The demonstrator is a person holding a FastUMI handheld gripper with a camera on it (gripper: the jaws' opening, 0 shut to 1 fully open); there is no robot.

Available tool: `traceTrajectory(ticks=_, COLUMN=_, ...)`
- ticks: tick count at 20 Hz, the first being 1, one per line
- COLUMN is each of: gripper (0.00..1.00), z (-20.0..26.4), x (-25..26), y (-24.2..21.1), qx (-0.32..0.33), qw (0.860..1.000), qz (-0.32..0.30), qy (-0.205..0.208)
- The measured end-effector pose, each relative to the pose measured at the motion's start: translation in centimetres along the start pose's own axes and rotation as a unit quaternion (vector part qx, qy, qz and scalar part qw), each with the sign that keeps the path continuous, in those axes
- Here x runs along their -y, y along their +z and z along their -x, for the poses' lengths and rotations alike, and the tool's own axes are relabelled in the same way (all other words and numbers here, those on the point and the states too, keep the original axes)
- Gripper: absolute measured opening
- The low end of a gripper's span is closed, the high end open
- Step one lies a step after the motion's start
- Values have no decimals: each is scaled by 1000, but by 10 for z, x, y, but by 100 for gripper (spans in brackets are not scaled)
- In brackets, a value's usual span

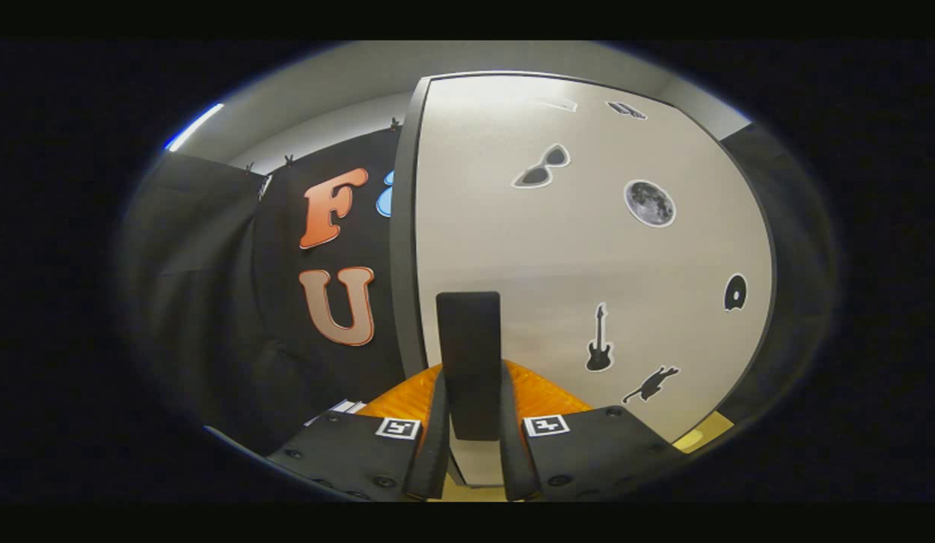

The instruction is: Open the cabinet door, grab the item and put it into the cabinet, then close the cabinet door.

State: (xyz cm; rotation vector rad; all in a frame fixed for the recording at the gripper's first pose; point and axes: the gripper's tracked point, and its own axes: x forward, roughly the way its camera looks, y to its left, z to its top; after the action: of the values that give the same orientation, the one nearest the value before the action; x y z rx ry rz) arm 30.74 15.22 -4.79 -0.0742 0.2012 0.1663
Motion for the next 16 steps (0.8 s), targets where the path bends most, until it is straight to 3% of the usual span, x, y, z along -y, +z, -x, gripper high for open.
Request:
traceTrajectory(ticks=7, gripper=34, z=16, x=-3, y=-2, qx=-5, qw=1000, qz=2, qy=8)
traceTrajectory(ticks=9, gripper=29, z=25, x=-5, y=2, qx=-5, qw=1000, qz=-11, qy=20)
traceTrajectory(ticks=16, gripper=29, z=67, x=-5, y=0, qx=-7, qw=997, qz=-14, qy=80)
